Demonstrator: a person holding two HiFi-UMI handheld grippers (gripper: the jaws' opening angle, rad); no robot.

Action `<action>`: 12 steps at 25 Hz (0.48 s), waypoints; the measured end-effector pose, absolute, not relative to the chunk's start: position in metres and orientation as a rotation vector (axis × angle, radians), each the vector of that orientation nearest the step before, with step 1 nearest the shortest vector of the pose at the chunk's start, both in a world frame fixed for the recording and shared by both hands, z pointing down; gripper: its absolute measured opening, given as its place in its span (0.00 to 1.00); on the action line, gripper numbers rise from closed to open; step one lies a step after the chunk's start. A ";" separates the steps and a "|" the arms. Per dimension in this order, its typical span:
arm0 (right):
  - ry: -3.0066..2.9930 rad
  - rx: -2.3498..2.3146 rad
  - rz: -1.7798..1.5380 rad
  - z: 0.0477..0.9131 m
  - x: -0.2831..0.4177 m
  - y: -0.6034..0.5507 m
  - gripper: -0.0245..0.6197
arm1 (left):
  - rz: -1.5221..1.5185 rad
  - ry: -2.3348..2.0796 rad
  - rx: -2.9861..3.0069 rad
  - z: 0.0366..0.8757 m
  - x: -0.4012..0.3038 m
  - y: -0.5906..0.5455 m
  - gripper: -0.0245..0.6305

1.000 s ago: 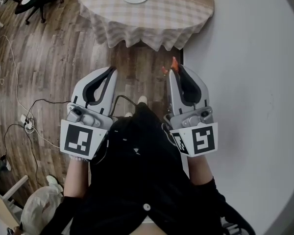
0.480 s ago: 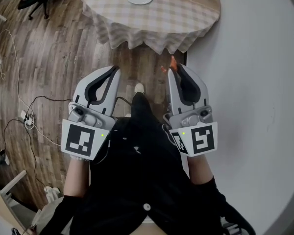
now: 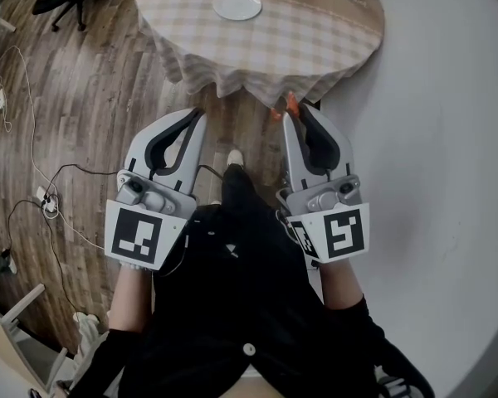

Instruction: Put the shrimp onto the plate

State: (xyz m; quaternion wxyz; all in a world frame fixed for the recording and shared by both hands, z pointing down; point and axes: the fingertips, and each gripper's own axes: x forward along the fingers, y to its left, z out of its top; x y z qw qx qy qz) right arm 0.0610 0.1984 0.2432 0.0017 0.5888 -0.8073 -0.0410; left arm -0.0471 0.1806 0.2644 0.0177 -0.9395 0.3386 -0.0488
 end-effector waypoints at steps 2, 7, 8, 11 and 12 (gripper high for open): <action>-2.537 1.840 -0.123 0.244 0.069 0.185 0.11 | -0.149 1.063 -2.916 0.264 -0.040 0.168 0.04; -2.558 1.807 -0.110 0.246 0.087 0.147 0.11 | -0.155 1.103 -2.908 0.264 -0.024 0.133 0.04; -2.565 1.795 -0.109 0.247 0.090 0.139 0.11 | -0.153 1.117 -2.906 0.264 -0.022 0.126 0.04; -2.586 1.757 -0.109 0.248 0.096 0.116 0.11 | -0.149 1.162 -2.895 0.264 -0.015 0.104 0.04; -2.593 1.746 -0.109 0.248 0.098 0.108 0.11 | -0.150 1.174 -2.891 0.264 -0.013 0.098 0.04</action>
